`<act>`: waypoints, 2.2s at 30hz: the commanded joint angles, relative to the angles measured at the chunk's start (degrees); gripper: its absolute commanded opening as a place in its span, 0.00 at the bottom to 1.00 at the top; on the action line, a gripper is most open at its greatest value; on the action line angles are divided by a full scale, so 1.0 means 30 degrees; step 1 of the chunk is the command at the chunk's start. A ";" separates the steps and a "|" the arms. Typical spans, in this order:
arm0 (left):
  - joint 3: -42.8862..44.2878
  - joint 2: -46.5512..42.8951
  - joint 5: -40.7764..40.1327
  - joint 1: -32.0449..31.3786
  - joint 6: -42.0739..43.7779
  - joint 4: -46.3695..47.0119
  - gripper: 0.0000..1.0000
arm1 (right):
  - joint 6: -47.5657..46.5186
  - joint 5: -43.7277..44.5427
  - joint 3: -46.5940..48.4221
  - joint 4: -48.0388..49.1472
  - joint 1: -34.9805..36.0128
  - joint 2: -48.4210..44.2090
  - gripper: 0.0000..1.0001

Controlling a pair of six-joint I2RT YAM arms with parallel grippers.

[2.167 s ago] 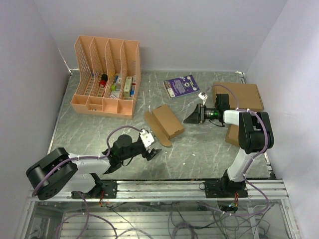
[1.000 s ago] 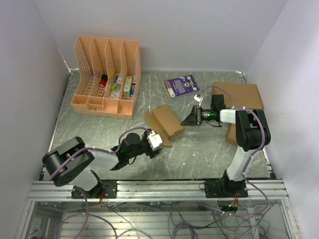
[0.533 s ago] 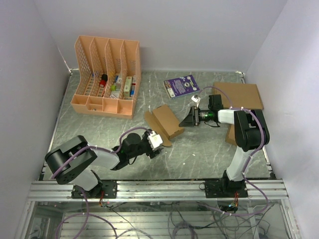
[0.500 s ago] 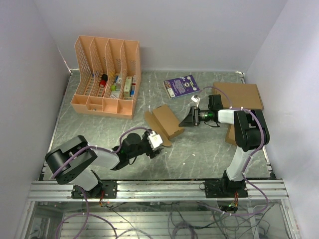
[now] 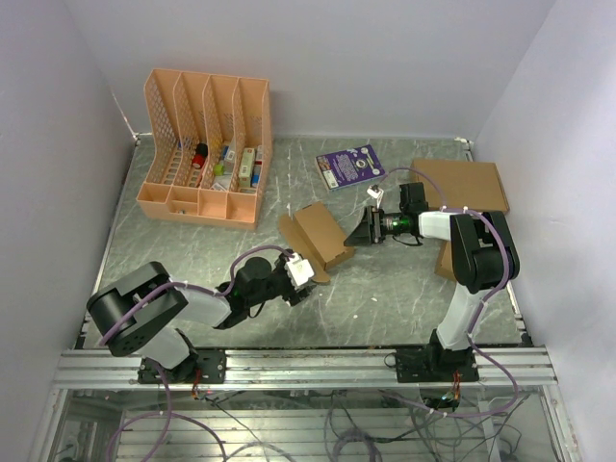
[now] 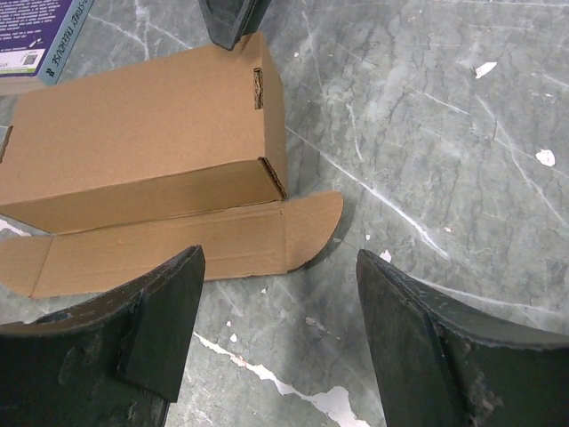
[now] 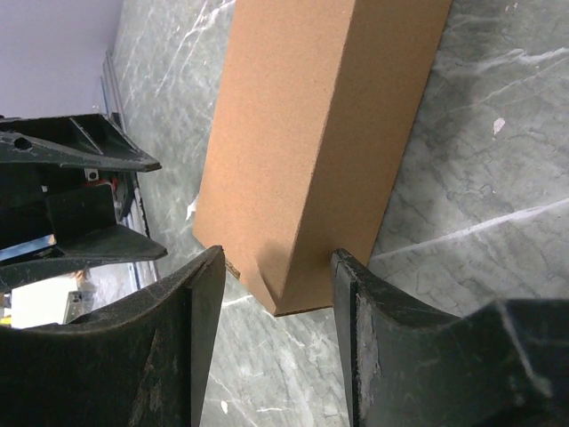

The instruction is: Fold the paper box

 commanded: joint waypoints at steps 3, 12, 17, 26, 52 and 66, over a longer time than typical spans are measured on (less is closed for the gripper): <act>0.0235 -0.0475 -0.0073 -0.0158 -0.0293 0.0785 0.79 | -0.0001 0.0476 0.0517 -0.0459 0.0142 0.0103 0.50; -0.0455 -0.1088 -0.0920 -0.0144 -0.2096 0.1967 0.81 | -0.0448 0.0637 0.0840 -0.1023 0.0142 0.0110 0.51; -0.0964 -0.1906 -0.1606 -0.0120 -0.4273 0.2592 0.83 | -0.1097 0.0799 0.0891 -0.1645 0.0141 0.0013 0.52; -0.0852 -0.4790 -0.2580 -0.0132 -0.8093 0.0324 0.84 | -0.2191 0.1219 0.1561 -0.2365 0.0079 -0.0741 0.55; 0.1551 -0.6298 -0.2075 -0.0133 -0.8837 -0.5690 0.90 | -0.2831 0.0377 0.1167 -0.1972 -0.1362 -0.1979 0.55; 0.1418 -0.6564 -0.1954 -0.0103 -0.8798 -0.5675 0.90 | -0.2791 0.0210 0.1120 -0.1903 -0.1528 -0.2003 0.55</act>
